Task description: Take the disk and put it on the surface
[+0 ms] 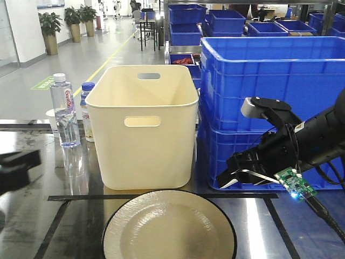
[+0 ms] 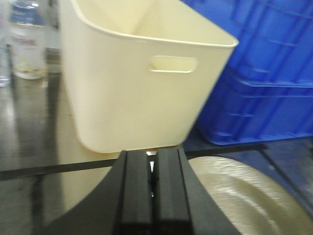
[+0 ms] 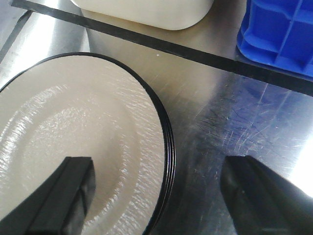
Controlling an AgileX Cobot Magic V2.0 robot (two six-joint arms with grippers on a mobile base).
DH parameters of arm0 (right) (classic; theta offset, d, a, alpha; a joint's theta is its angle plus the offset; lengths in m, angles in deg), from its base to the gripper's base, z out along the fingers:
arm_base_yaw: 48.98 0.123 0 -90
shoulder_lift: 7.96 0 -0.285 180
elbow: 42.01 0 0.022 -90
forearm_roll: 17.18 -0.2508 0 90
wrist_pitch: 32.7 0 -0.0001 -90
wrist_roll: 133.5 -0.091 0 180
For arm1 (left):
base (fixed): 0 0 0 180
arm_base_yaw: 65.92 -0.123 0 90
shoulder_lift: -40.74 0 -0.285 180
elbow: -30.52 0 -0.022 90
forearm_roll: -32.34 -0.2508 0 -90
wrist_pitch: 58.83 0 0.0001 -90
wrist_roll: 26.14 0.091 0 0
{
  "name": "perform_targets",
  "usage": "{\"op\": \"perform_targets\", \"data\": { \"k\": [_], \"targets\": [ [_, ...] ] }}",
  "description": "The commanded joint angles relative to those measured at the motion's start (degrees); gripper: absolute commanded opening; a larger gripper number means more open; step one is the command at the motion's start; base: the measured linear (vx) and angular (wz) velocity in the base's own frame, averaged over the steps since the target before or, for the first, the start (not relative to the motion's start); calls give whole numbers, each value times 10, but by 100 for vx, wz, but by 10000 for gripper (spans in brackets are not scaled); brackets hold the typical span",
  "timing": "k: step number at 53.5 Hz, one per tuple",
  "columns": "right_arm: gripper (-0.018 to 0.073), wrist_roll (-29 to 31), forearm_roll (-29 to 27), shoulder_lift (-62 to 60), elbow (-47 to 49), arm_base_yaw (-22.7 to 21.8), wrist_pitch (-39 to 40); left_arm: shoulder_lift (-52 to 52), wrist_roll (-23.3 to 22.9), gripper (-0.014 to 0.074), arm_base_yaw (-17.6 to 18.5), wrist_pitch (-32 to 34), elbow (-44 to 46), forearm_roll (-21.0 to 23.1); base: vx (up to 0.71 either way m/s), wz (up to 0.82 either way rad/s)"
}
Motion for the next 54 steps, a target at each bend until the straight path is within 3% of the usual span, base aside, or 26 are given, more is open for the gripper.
{"op": "perform_targets", "data": {
  "k": [1, 9, 13, 17, 27, 31, 34, 38, 45, 54],
  "targets": [
    [585, 1, -15, -24, 20, -2, 25, -57, -60, -8, 1, 117, -57, -51, 0, 0],
    [585, 1, -15, -24, 20, -2, 25, -185, -108, -8, 1, 223, -217, -163, 0, 0],
    [585, 1, -15, -24, 20, -2, 25, -248, -111, -8, -6, 234, -287, -230, 0, 0],
    [585, 1, -15, -24, 20, -2, 25, -314, -132, -6, -30, 224, -340, -264, 0, 0],
    [585, 1, -15, -24, 20, -2, 26, -436, -178, -5, -112, 165, -425, -266, 0, 0],
    [585, 1, -15, -24, 20, -2, 26, -470, -179, -5, -126, 163, -465, -266, 0, 0],
    [585, 1, -15, -24, 20, -2, 26, -487, -179, -5, -126, 163, -487, -265, 0, 0],
    [585, 1, -15, -24, 20, -2, 25, -507, -181, -5, -126, 103, -485, -265, 0, 0],
    [585, 1, -15, -24, 20, -2, 25, -539, -181, -5, -125, 56, -486, -265, 0, 0],
    [585, 1, -15, -24, 20, -2, 25, -529, -181, -4, -124, 41, -486, -265, 0, 0]
  ]
}}
